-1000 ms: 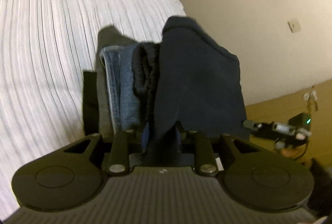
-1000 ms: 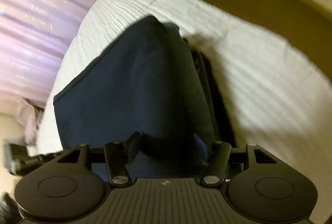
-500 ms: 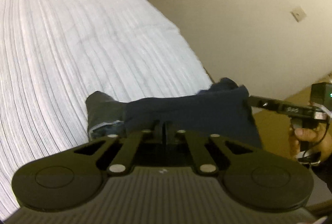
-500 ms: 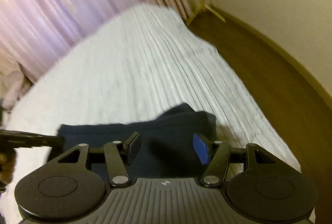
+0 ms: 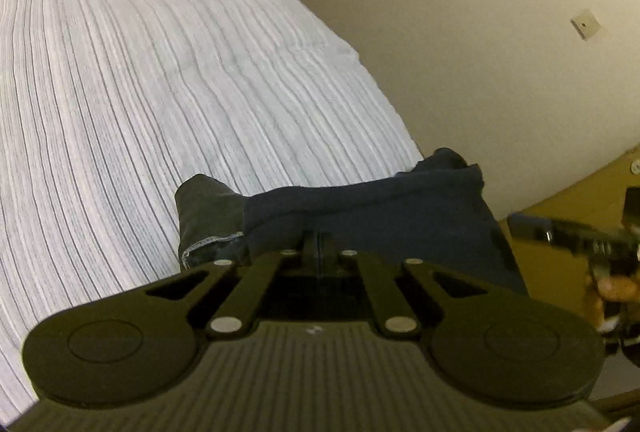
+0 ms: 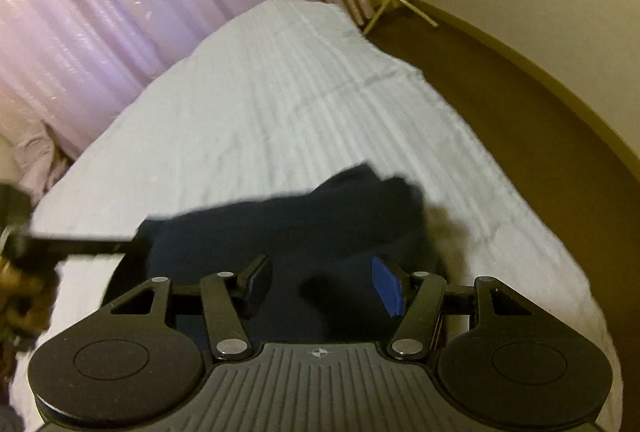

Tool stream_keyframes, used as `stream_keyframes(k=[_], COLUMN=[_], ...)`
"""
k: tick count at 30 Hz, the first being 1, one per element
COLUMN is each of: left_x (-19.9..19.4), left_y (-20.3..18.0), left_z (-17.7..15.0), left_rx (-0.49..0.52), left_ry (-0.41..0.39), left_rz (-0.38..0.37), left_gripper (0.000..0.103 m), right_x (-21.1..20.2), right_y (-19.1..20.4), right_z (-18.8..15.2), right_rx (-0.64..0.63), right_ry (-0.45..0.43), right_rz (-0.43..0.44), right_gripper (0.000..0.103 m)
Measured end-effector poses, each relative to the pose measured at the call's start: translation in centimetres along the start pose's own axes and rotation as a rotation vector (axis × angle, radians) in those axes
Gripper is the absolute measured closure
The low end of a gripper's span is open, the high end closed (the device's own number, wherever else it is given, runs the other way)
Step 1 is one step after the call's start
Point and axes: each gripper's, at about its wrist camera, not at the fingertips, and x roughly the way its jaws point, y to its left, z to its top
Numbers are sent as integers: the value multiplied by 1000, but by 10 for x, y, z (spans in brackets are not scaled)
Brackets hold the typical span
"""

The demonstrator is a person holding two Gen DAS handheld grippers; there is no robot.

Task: Fold clothes

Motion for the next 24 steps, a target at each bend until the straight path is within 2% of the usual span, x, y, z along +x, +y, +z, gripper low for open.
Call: stream_keyframes(k=[4, 7, 9, 13, 17, 18, 19, 21, 22, 23, 24], left_x=[-32, -46, -40, -21, -38, -45, -53, -69, -76, -82, -88], left_y=[-21, -32, -35, -28, -37, -41, -43, -48, -49, -50, -51], left_z=[-16, -45, -66, -88, -89, -91, -96, -107, -115, -122, -130], left_rx=[71, 111, 142, 89, 85, 93, 94, 88, 75, 59, 42], left_ry=[-6, 30, 74, 103, 74, 67, 58, 36, 23, 9, -4], left_rz=[-20, -30, -3, 29, 51, 59, 72, 101, 112, 122, 131], left_gripper=[90, 90, 90, 90, 89, 84, 73, 57, 49, 44, 32], right_x=[-25, -28, -27, -25, -35, -40, -45, -55, -60, -65, -70], right_y=[10, 11, 12, 13, 21, 24, 26, 32, 36, 39, 43], right_z=[-29, -44, -51, -67, -64, -65, -66, -79, -87, -95, -103], right_rx=[48, 75, 86, 108, 116, 125, 136, 170, 188, 206, 224], right_ry=[-6, 0, 7, 22, 19, 12, 4, -6, -9, -11, -14], right_rz=[13, 13, 10, 5, -18, -26, -34, -57, -70, -82, -95], right_gripper=[44, 44, 44, 44, 44, 44, 44, 42, 37, 22, 16])
